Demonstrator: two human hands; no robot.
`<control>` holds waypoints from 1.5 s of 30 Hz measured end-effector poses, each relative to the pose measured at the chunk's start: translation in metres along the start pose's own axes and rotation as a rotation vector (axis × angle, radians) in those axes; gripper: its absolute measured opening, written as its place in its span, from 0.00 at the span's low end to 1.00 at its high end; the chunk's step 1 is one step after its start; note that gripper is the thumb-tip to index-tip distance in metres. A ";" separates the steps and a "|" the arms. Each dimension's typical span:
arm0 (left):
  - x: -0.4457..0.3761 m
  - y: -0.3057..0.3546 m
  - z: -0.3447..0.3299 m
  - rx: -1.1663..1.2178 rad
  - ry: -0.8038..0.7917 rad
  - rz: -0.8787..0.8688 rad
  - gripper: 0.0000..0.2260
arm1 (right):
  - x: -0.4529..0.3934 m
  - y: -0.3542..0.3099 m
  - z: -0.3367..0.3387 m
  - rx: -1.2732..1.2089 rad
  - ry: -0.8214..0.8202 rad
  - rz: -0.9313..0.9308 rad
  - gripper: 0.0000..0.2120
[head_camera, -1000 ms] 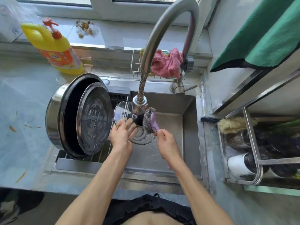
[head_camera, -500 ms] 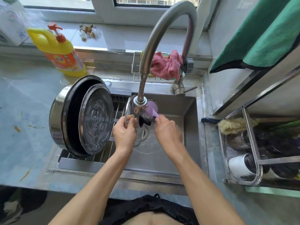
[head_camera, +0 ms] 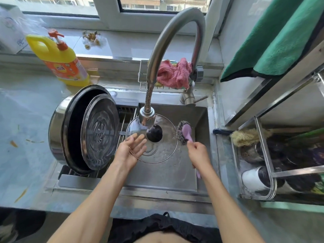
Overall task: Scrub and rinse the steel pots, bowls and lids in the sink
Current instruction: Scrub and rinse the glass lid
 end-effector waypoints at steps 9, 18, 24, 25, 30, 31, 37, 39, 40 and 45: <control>-0.008 -0.007 0.008 0.103 0.041 0.019 0.12 | 0.006 0.007 0.004 -0.099 0.000 -0.019 0.17; -0.005 -0.010 0.027 0.123 0.042 -0.007 0.11 | 0.012 0.005 -0.028 -0.078 -0.096 -0.030 0.17; -0.009 -0.008 0.023 0.096 -0.002 -0.002 0.09 | 0.013 0.011 -0.027 -0.112 -0.103 -0.058 0.16; -0.009 -0.008 0.019 0.091 -0.016 0.004 0.09 | 0.013 0.013 -0.024 -0.131 -0.088 -0.066 0.15; -0.013 -0.012 -0.004 0.078 -0.049 0.056 0.09 | 0.013 0.017 -0.001 -0.193 0.044 -0.061 0.15; -0.014 -0.013 -0.006 0.082 -0.046 0.068 0.10 | 0.014 0.017 0.003 -0.198 0.060 -0.057 0.15; -0.019 -0.019 -0.013 0.059 -0.018 0.098 0.09 | 0.014 0.024 0.017 -0.208 0.080 -0.067 0.14; -0.019 -0.019 -0.010 0.065 -0.008 0.101 0.10 | 0.014 0.026 0.016 -0.223 0.077 -0.073 0.14; -0.019 -0.019 -0.009 0.068 -0.002 0.103 0.10 | 0.014 0.027 0.015 -0.229 0.072 -0.076 0.14; -0.016 -0.019 0.002 0.079 0.033 0.118 0.09 | 0.013 0.022 0.005 -0.246 0.037 -0.082 0.14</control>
Point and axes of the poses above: each hand's wrist, its own x-axis away from the middle knuckle, its own z-axis out of the back of the hand, y = z × x, the point moved 6 cm from there along -x, towards the middle knuckle, and after that the axes turned 5 degrees about -x, right-handed, at the moved point
